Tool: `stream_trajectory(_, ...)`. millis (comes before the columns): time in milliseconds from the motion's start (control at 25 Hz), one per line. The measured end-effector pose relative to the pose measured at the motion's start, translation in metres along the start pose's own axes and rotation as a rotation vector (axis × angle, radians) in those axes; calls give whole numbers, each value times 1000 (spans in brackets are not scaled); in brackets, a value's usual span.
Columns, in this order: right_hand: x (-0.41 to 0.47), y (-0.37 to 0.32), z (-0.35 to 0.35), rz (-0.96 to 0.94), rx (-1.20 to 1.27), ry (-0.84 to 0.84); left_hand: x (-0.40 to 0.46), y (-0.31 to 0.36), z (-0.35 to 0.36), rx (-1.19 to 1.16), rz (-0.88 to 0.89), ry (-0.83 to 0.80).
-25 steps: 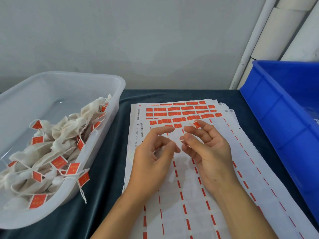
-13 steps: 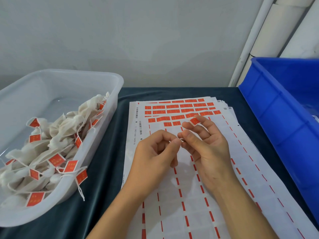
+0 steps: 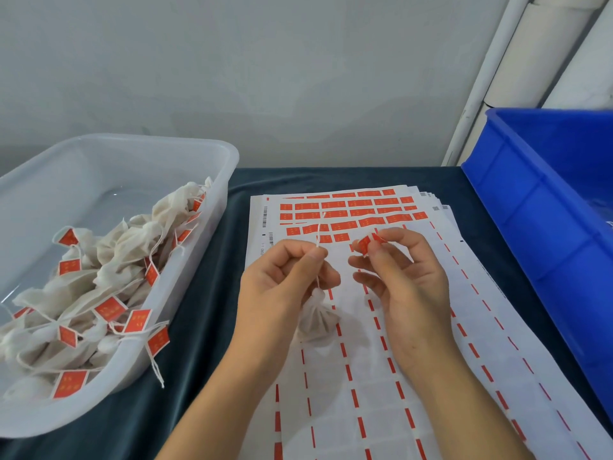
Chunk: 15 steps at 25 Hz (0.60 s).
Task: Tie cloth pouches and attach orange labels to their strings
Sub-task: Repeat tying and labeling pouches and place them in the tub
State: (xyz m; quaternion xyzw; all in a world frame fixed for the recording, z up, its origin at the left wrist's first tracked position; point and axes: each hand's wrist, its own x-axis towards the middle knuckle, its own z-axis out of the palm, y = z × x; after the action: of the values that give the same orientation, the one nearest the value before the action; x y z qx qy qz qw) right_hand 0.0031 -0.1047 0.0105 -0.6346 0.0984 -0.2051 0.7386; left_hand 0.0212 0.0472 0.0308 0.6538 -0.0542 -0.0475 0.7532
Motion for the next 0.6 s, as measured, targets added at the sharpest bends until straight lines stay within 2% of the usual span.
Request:
stream_trajectory(240,-3,-2,-1,10,29,-12,-1,-5,5,34,1,60)
stream_trajectory(600,-11,-13,1,81,246,-198,-5,-7,9,23,43,59)
